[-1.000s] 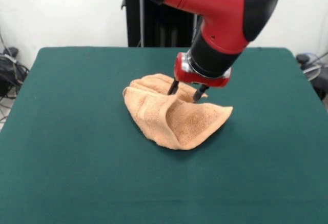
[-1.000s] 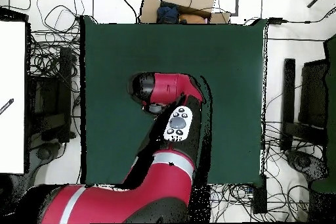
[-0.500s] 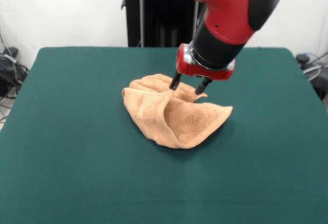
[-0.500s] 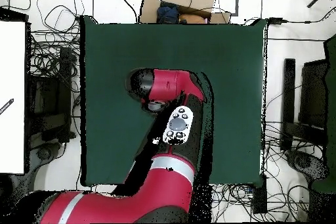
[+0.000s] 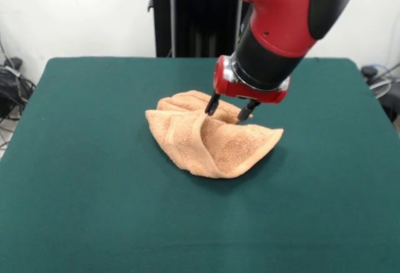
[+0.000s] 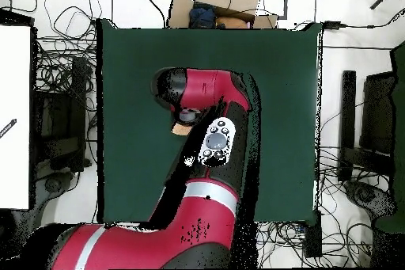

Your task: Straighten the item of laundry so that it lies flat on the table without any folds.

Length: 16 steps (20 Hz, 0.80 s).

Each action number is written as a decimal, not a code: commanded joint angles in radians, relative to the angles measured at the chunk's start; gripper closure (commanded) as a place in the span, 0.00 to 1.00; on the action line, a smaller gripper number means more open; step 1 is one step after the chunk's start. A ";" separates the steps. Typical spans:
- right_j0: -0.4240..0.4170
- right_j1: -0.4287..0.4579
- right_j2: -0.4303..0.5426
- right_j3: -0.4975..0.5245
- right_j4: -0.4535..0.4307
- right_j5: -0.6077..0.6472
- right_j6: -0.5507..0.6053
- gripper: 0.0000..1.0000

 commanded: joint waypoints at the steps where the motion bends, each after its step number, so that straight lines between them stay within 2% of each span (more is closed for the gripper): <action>1: -0.038 0.074 0.048 -0.102 0.022 0.124 0.170 0.00; 16: -0.029 0.091 0.034 -0.143 -0.002 0.166 0.174 0.00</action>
